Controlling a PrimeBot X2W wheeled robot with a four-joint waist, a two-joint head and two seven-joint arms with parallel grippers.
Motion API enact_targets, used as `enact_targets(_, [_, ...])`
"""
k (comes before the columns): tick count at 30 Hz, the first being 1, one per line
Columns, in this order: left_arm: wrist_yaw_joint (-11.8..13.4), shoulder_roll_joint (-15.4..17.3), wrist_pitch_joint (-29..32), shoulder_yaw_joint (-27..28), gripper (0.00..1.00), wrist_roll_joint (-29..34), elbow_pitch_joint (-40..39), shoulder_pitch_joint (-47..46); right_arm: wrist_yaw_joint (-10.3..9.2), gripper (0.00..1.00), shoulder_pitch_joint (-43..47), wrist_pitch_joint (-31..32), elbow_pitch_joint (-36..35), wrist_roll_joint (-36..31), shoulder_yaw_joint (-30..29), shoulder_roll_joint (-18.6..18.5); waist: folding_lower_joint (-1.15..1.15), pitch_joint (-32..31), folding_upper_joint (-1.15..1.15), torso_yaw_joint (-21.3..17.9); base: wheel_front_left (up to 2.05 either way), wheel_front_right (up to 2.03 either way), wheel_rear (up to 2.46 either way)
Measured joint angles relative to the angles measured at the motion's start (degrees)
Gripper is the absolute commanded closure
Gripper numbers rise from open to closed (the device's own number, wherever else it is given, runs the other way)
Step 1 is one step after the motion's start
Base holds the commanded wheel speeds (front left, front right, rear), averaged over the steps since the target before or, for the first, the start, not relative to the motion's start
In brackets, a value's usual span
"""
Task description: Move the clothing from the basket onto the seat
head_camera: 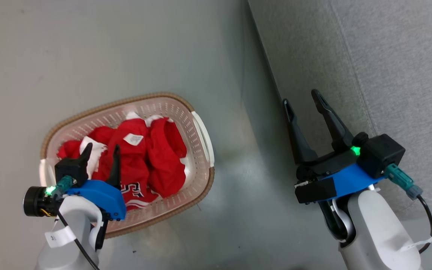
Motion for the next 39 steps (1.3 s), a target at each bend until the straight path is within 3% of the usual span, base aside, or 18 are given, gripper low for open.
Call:
enact_targets(15, [0.8,2.4,1.4,-0.3,0.0,-0.5,12.0,-8.0,0.01,0.0,-3.1,0.0,-3.2,2.1,2.3,0.0,-0.01,10.0,0.0,-2.7,0.0,0.0,0.0])
enact_targets(31, [2.6,2.6,2.9,-0.4,0.0,-2.0,18.8,-12.2,0.0,0.0,-3.9,0.0,-3.6,3.8,2.7,0.0,-0.01,12.7,0.0,-4.0,0.0,0.0,0.0])
enact_targets(32, [2.6,2.5,2.9,-0.4,0.16,-2.1,19.1,-12.3,0.0,0.0,-3.9,0.0,-3.5,3.8,2.7,0.0,-0.01,12.7,0.0,-4.0,0.0,0.0,0.0])
enact_targets(35, [2.5,2.3,2.9,-0.7,0.91,-2.5,20.0,-12.7,0.0,0.0,-3.9,0.0,-3.4,3.8,2.7,0.0,-0.01,12.7,0.0,-3.8,0.0,0.0,0.0])
enact_targets(36, [2.3,2.3,3.1,-0.8,1.0,-2.5,20.2,-12.9,0.01,0.0,-3.9,0.0,-3.3,3.8,2.7,0.0,-0.01,12.7,0.0,-3.7,0.0,0.0,0.0])
enact_targets(39, [2.1,2.1,3.0,-1.1,1.0,-2.5,21.0,-13.3,0.01,0.0,-4.2,0.0,-3.3,3.7,2.6,0.0,-0.01,12.6,0.0,-3.5,0.0,0.0,0.0])
